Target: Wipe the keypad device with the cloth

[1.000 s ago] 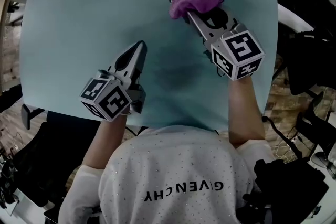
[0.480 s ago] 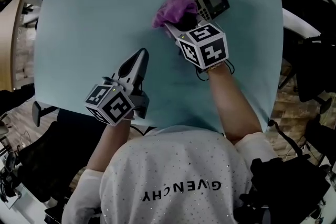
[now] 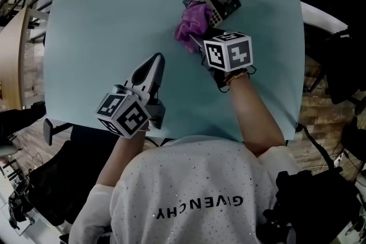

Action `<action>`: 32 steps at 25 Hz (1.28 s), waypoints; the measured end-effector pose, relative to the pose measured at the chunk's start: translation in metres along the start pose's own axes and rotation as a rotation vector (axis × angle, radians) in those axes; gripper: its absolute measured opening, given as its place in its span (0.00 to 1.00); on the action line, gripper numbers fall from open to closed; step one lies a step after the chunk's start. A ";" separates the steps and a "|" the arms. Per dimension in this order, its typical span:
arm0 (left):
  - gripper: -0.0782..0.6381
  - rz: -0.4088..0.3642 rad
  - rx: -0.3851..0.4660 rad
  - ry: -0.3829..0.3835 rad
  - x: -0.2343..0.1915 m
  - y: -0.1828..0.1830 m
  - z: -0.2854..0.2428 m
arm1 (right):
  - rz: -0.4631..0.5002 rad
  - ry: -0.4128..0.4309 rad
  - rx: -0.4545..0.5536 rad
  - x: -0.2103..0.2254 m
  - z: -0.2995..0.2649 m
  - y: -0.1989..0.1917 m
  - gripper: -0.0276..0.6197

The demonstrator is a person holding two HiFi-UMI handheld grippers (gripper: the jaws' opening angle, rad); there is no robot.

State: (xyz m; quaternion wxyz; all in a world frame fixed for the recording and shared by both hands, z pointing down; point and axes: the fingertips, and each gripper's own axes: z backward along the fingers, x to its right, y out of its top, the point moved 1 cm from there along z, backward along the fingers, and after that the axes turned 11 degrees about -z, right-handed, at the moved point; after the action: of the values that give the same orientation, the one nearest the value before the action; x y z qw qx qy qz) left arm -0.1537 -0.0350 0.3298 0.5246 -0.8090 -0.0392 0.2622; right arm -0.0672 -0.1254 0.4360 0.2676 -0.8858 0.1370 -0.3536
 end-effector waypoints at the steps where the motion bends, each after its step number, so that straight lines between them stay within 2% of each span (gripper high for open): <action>1: 0.13 -0.008 -0.006 -0.008 0.003 -0.001 -0.002 | -0.011 -0.006 -0.001 0.004 0.002 -0.002 0.23; 5: 0.13 -0.011 -0.020 -0.032 0.010 -0.005 -0.007 | -0.037 -0.028 -0.020 0.017 0.008 -0.012 0.23; 11: 0.13 0.001 -0.001 -0.035 0.022 -0.002 -0.013 | -0.081 -0.016 -0.041 0.027 0.016 -0.018 0.23; 18: 0.13 -0.001 0.016 0.007 0.033 -0.001 -0.004 | -0.070 0.030 -0.067 0.025 0.032 -0.013 0.23; 21: 0.13 0.005 0.034 0.039 0.031 0.002 0.003 | 0.009 0.081 -0.036 0.013 0.049 0.010 0.23; 26: 0.13 0.021 0.062 0.039 0.033 0.005 0.003 | 0.181 0.096 0.057 -0.014 0.071 0.071 0.23; 29: 0.13 0.033 0.077 0.013 0.030 0.005 -0.003 | 0.271 0.074 0.095 -0.030 0.074 0.096 0.23; 32: 0.13 0.027 0.100 -0.026 0.028 0.011 -0.011 | 0.390 0.007 0.082 -0.036 0.071 0.109 0.23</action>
State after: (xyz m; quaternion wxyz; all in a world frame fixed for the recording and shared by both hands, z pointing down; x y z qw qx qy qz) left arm -0.1269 -0.0398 0.3131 0.5604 -0.7786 -0.0218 0.2817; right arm -0.0488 -0.1725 0.3105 0.3666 -0.8295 0.2924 -0.3033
